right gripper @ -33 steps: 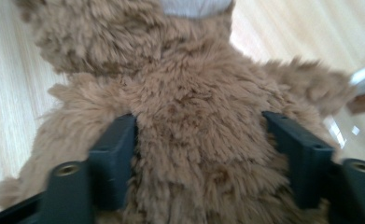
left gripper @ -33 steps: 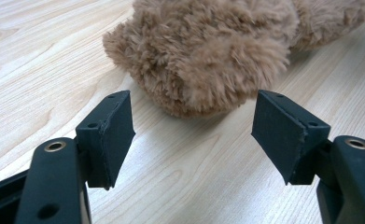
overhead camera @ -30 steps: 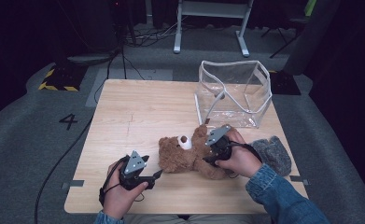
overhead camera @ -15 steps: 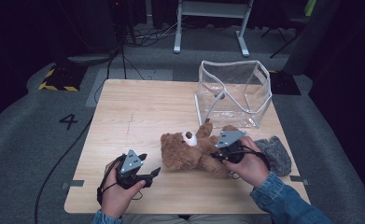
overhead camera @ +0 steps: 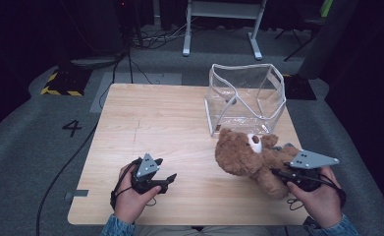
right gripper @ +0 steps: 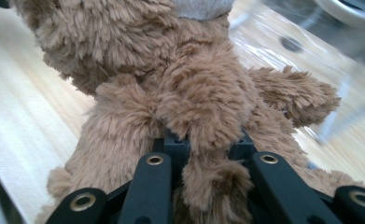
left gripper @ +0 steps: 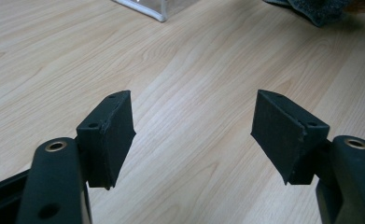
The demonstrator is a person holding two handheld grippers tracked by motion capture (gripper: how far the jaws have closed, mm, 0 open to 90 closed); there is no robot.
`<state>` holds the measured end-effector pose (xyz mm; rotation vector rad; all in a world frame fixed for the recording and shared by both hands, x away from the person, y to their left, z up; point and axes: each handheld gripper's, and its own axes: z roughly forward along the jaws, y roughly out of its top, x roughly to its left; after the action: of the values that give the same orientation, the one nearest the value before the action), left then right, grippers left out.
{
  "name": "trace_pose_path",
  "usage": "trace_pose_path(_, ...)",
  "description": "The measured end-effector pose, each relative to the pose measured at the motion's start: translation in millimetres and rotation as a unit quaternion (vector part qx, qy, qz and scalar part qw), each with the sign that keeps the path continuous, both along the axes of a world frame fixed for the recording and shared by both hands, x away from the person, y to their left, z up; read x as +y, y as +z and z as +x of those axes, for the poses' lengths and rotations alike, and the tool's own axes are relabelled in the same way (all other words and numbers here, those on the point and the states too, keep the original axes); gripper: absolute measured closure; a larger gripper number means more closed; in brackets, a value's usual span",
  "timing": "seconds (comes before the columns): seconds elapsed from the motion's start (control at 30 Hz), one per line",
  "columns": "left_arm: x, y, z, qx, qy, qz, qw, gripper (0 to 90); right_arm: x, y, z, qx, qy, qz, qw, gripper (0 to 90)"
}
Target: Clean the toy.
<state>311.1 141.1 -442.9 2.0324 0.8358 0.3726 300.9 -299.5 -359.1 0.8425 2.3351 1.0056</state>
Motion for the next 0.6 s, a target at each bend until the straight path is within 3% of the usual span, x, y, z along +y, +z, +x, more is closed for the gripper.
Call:
trace_pose_path(0.13,-10.5,-2.0,5.3,0.001,-0.012,0.011,0.9999,29.7,-15.9,-10.3,-2.8,-0.003,-0.045,0.005,0.999,75.1)
trace_pose_path(0.23,-16.5,-2.6,8.0,0.0,-0.017,0.015,0.9997,29.6,-19.9,-28.1,0.5,0.0,-0.074,-0.027,0.9969,70.7)
trace_pose_path(0.3,-19.7,-3.3,10.5,0.001,-0.021,0.015,0.9997,29.5,-20.0,-46.5,5.0,0.017,-0.085,-0.053,0.9948,64.5)
trace_pose_path(0.33,-19.7,-3.3,10.5,0.001,-0.021,0.015,0.9997,29.5,-20.0,-46.5,5.0,0.017,-0.085,-0.053,0.9948,64.5)
trace_pose_path(0.37,-20.8,-3.6,12.2,0.001,-0.022,0.019,0.9996,29.5,-20.5,-56.1,6.3,0.016,-0.085,-0.054,0.9948,60.4)
trace_pose_path(0.4,-22.6,-4.5,15.2,0.003,-0.018,0.016,0.9997,29.5,-20.0,-67.9,6.1,-0.002,-0.075,-0.033,0.9966,49.9)
trace_pose_path(0.53,-26.6,-3.9,27.8,-0.002,-0.008,0.015,0.9998,29.1,-14.0,-64.8,4.2,-0.018,-0.07,-0.032,0.9969,37.5)
trace_pose_path(0.6,-30.5,-2.7,35.1,-0.003,-0.005,0.006,1.0,27.7,-15.0,-60.5,3.2,-0.018,-0.068,-0.013,0.9974,34.7)
